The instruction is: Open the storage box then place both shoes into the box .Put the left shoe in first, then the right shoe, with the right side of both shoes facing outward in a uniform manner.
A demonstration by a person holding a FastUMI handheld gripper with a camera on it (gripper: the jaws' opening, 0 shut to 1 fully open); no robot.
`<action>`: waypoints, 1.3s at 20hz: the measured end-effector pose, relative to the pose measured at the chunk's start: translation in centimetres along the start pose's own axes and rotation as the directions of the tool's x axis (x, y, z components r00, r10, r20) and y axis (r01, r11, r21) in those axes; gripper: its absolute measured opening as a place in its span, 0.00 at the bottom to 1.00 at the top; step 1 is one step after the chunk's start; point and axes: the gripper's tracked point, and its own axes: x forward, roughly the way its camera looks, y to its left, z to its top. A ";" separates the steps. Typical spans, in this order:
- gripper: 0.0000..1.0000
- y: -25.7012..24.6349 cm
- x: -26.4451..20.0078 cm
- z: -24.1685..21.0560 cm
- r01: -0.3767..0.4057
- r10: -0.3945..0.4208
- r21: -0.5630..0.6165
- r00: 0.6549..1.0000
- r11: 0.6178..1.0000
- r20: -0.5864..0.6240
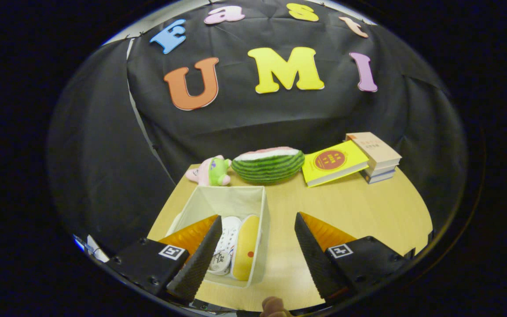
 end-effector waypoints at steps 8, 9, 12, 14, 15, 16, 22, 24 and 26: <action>1.00 -1.2 -6.8 5.4 0.039 -0.028 -0.039 0.971 0.999 0.236; 1.00 -1.5 -7.9 6.2 0.052 -0.039 -0.041 0.961 0.998 0.273; 1.00 -2.1 -11.6 7.5 0.068 -0.051 -0.034 0.933 0.997 0.356; 1.00 -3.0 -14.0 8.1 0.086 -0.064 -0.036 0.909 0.996 0.412; 1.00 -3.6 -15.3 8.3 0.102 -0.078 -0.032 0.898 0.994 0.434; 1.00 -4.2 -16.4 8.4 0.114 -0.090 -0.024 0.884 0.993 0.460; 1.00 -8.1 -20.5 8.3 0.171 -0.146 0.004 0.826 0.985 0.545; 1.00 -8.8 -20.8 7.3 0.157 -0.139 0.012 0.834 0.988 0.534; 1.00 -10.0 -20.6 6.4 0.138 -0.131 0.023 0.854 0.990 0.504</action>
